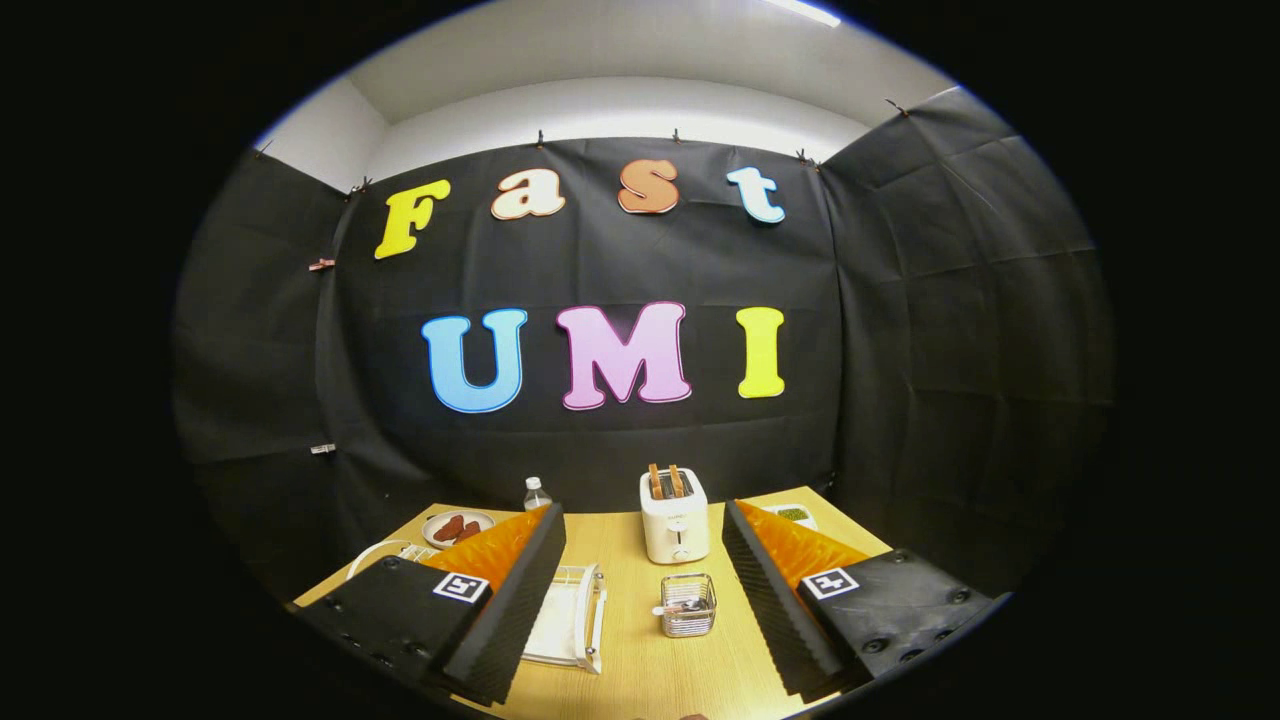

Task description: Take the plate from the dish rack, then take the spoon from the basket and place it into the plate.

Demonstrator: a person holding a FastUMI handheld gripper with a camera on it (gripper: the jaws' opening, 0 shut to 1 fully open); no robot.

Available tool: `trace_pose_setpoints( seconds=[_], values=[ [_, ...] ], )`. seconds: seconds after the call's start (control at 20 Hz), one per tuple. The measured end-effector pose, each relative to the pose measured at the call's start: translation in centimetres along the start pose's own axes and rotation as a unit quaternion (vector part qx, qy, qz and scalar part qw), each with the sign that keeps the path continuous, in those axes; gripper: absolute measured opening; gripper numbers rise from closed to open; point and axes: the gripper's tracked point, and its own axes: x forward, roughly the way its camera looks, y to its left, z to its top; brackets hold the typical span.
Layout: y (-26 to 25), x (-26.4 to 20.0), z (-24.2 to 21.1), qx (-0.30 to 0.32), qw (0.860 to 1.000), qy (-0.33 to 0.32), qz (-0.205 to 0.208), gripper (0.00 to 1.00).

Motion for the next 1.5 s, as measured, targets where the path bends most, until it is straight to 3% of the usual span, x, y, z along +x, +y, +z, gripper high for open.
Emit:
trace_pose_setpoints(
  seconds=[0.3, 0.65, 0.75, 0.85, 0.95, 1.25, 1.5],
  values=[
    [-1.0, 0.4, -1.1, -0.024, 1.0, 0.015, -0.011, 0.99],
    [-2.3, 2.5, -2.6, 0.004, 0.999, 0.048, -0.021, 0.99],
    [-1.1, 3.1, -2.5, -0.006, 0.999, 0.051, -0.002, 0.98],
    [2.2, 4.1, -3.1, -0.011, 0.996, 0.072, 0.052, 0.98],
    [4.4, 5.6, -2.5, -0.027, 0.993, 0.08, 0.08, 0.98],
    [12.1, 10.5, -7.8, -0.023, 0.965, 0.222, 0.139, 0.98],
    [14.5, 14.4, -14.4, -0.048, 0.942, 0.307, 0.125, 0.99]
  ],
)
